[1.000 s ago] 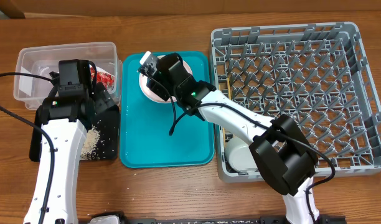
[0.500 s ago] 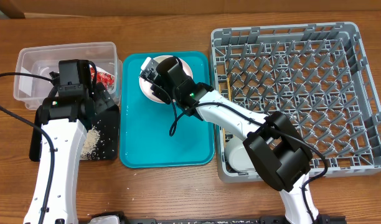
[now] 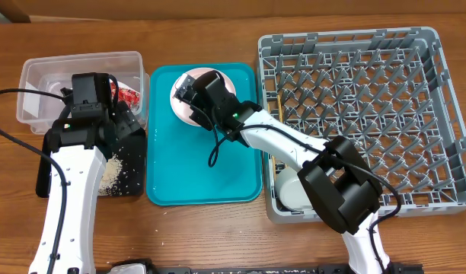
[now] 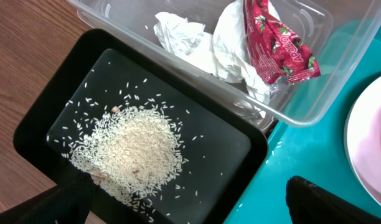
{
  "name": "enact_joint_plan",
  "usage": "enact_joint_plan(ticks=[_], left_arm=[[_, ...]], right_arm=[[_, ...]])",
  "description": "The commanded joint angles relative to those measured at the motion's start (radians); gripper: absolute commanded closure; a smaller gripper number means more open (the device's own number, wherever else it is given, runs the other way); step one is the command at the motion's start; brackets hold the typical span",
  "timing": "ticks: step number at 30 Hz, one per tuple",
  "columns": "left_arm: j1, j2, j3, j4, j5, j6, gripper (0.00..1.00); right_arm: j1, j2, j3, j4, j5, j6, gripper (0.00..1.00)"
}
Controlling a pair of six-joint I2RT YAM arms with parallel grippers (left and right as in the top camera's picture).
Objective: Sort waste into correct bins and load items into the dishwasher
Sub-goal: 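Close the right gripper on the white cup rim and lift, then carry the white cup right to the rack's upper left area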
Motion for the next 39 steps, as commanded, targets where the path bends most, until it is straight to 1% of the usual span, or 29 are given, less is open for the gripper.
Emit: enact_joint_plan(ticks=[1, 6, 11, 17, 19, 22, 23, 27, 30, 33, 39], left_arm=[[0.003, -0.010, 0.011, 0.000, 0.007, 0.011, 0.00], [0.003, -0.010, 0.011, 0.000, 0.007, 0.011, 0.00], [0.003, -0.010, 0.011, 0.000, 0.007, 0.011, 0.00], [0.003, -0.010, 0.011, 0.001, 0.007, 0.011, 0.00], [0.003, -0.010, 0.011, 0.000, 0.007, 0.011, 0.00], [0.003, -0.010, 0.011, 0.001, 0.007, 0.011, 0.00], [0.003, -0.010, 0.011, 0.001, 0.007, 0.011, 0.00], [0.003, -0.010, 0.011, 0.000, 0.007, 0.011, 0.00], [0.003, -0.010, 0.011, 0.001, 0.007, 0.011, 0.00], [0.003, -0.010, 0.011, 0.000, 0.007, 0.011, 0.00], [0.003, -0.010, 0.011, 0.001, 0.007, 0.011, 0.00]], right_arm=[[-0.005, -0.004, 0.013, 0.005, 0.006, 0.001, 0.96], [-0.005, -0.054, 0.017, 0.002, 0.006, 0.058, 0.96], [-0.005, -0.154, 0.017, -0.004, 0.006, 0.121, 0.96], [-0.023, -0.354, 0.017, -0.068, 0.004, 0.262, 0.96], [-0.036, -0.404, 0.017, -0.092, -0.025, 0.275, 0.96], [-0.071, -0.464, 0.017, -0.129, -0.148, 0.282, 0.96], [-0.088, -0.478, 0.017, -0.137, -0.192, 0.307, 0.96], [-0.221, -0.501, 0.017, -0.156, -0.484, 0.486, 0.96], [-0.339, -0.492, 0.016, -0.155, -0.709, 0.589, 0.96], [-0.456, -0.470, 0.016, -0.151, -0.879, 0.660, 0.96], [-0.629, -0.396, 0.016, -0.151, -1.135, 0.717, 0.96]])
